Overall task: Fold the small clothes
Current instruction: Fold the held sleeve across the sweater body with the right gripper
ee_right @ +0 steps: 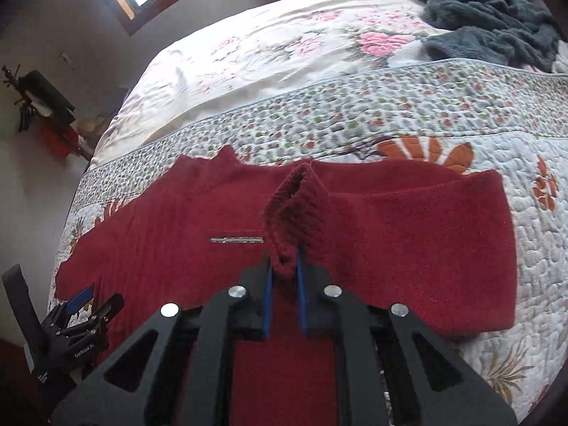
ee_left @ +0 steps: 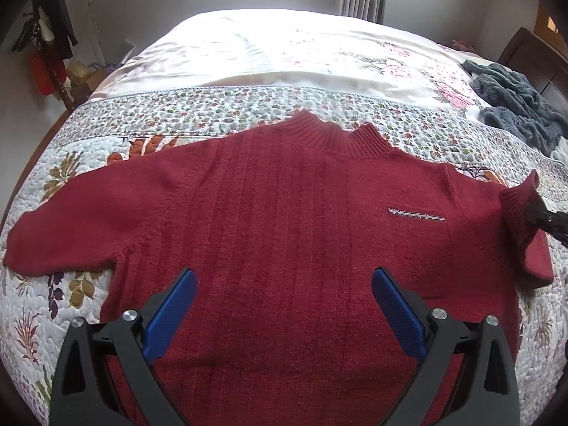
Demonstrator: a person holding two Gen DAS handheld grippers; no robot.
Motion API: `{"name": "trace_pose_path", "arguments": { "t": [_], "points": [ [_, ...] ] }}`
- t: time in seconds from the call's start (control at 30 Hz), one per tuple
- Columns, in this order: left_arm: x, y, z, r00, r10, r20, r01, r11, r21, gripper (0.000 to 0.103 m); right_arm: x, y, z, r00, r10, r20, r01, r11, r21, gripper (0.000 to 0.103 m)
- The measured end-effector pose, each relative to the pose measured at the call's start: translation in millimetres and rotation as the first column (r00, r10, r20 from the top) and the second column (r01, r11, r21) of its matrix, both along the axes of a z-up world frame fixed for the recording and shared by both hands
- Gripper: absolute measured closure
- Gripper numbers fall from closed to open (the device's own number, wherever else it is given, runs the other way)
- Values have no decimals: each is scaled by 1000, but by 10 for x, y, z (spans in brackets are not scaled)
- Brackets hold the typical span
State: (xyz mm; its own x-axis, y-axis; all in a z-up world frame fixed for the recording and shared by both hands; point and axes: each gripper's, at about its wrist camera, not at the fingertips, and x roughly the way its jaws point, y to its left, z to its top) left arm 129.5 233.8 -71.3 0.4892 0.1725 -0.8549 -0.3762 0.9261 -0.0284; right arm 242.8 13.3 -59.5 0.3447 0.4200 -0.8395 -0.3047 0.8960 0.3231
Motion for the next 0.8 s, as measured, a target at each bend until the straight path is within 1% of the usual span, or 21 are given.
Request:
{"name": "trace_pose_path", "arguments": {
  "t": [0.17, 0.33, 0.43, 0.47, 0.5, 0.6, 0.63, 0.73, 0.8],
  "points": [
    [-58, 133, 4, 1000, 17, 0, -17, 1000, -5, 4, 17, 338, -298, 998, 20, -56, -21, 1000, -19, 93],
    [-78, 217, 8, 1000, 23, -2, -23, 1000, -12, 4, 46, 467, -546, 995, 25, -100, -28, 999, -34, 92],
    [-62, 215, 12, 1000, 19, -4, -19, 1000, -17, 4, 42, 469, -602, 990, 41, -134, -43, 999, -12, 86],
    [-53, 211, 14, 1000, 17, -4, -17, 1000, -21, 4, 42, 461, -593, 988, 46, -145, -46, 999, 7, 83],
    [-40, 202, 15, 1000, 12, -4, -13, 999, -31, 4, 22, 422, -565, 987, 55, -151, -49, 998, 46, 82],
    [33, 141, 6, 1000, -14, -7, 13, 996, -90, 4, -68, 248, -398, 988, 65, -142, -42, 986, 159, 77],
    [73, 107, -8, 1000, -27, -11, 25, 992, -121, 4, -96, 180, -340, 989, 60, -137, -34, 983, 179, 72],
    [212, -42, -66, 997, -76, -25, 68, 973, -219, 4, -231, -107, -191, 995, 23, -101, -2, 980, 199, 72],
    [340, -165, -135, 993, -109, -39, 93, 950, -298, 5, -343, -322, -147, 996, -9, -87, 28, 977, 212, 72]
  ]
}}
